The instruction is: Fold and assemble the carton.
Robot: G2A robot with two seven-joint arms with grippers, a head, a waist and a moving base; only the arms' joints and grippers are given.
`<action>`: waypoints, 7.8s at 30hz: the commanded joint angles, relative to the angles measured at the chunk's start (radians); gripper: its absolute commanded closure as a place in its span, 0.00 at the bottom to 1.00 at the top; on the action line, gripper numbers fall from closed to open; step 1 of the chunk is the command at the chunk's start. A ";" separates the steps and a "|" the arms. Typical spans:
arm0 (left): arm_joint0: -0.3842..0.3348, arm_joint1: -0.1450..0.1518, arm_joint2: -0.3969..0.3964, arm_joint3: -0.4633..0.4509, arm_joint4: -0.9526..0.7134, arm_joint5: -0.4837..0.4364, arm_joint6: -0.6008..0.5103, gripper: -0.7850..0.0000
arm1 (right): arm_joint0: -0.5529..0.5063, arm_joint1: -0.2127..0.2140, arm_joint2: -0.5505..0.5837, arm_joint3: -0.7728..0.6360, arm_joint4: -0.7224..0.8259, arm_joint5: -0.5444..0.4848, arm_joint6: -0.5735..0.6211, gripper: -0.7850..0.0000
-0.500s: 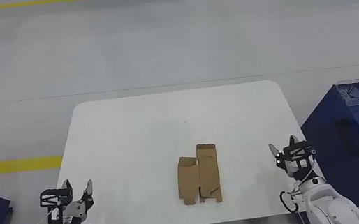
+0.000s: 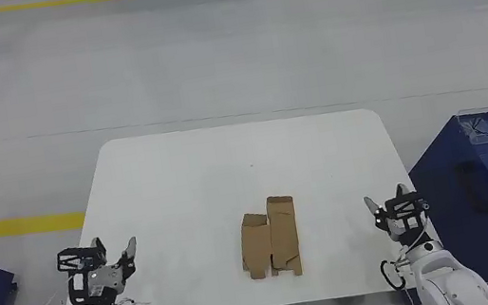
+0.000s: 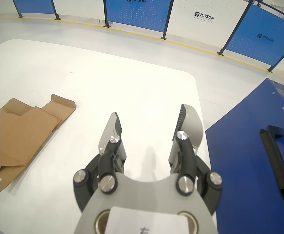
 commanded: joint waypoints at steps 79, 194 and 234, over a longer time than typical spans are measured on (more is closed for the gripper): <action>-0.436 -0.044 0.340 0.279 -1.376 -0.300 -0.757 1.00 | 0.000 0.000 0.000 0.000 0.000 0.000 0.000 0.00; -0.353 -0.016 0.221 0.280 -1.570 -0.160 -0.681 0.00 | 0.544 -0.023 -0.667 0.265 3.751 1.012 0.678 1.00; -0.353 -0.016 0.221 0.280 -1.570 -0.160 -0.681 0.00 | 0.486 0.030 -0.049 0.150 2.220 -0.459 1.079 1.00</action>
